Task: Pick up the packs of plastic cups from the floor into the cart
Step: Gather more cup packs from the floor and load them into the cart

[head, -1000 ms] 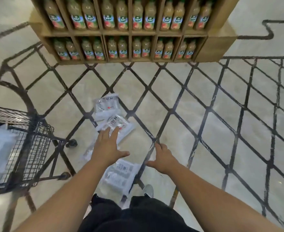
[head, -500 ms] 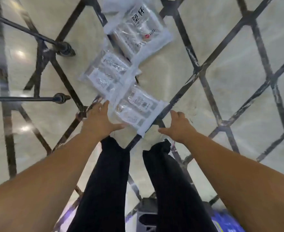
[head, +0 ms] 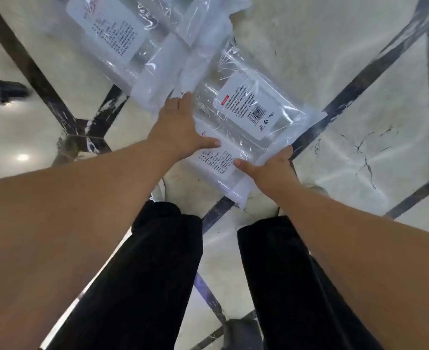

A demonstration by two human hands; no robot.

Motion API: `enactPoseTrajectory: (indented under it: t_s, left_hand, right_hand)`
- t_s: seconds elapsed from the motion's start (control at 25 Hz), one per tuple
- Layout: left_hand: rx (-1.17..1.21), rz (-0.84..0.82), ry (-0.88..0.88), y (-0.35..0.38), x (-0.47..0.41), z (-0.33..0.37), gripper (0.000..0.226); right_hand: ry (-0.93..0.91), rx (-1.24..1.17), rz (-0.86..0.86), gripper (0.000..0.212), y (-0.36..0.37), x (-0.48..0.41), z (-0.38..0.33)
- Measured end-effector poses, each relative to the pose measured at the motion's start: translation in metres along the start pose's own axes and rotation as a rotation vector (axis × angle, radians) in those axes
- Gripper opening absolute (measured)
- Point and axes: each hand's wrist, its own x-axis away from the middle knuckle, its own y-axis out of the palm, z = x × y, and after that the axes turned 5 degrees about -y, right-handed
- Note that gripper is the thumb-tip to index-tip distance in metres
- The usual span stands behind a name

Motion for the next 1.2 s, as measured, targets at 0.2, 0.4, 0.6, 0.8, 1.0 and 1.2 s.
enactPoseTrajectory:
  t_s: [0.2, 0.4, 0.6, 0.8, 1.0, 1.2]
  left_hand:
    - [0.051, 0.139, -0.005, 0.026, -0.013, 0.008, 0.115]
    - [0.287, 0.059, -0.061, 0.033, 0.023, 0.035, 0.115]
    - [0.275, 0.185, -0.030, -0.036, 0.123, 0.083, 0.128]
    - [0.351, 0.265, -0.068, -0.151, 0.267, 0.131, 0.144]
    - [0.385, 0.375, -0.007, -0.281, 0.413, 0.193, 0.144]
    - [0.394, 0.526, 0.036, -0.368, 0.527, 0.246, 0.142]
  right_hand:
    - [-0.137, -0.246, 0.162, 0.132, 0.018, -0.017, 0.011]
    - [-0.190, -0.169, 0.183, 0.131, -0.020, 0.013, 0.019]
    - [-0.324, -0.184, 0.179, 0.124, -0.102, 0.113, -0.002]
    - [-0.482, -0.137, 0.166, 0.124, -0.193, 0.263, -0.070]
    - [-0.584, -0.091, 0.230, 0.135, -0.290, 0.429, -0.136]
    - [-0.746, -0.098, 0.303, 0.123, -0.370, 0.555, -0.180]
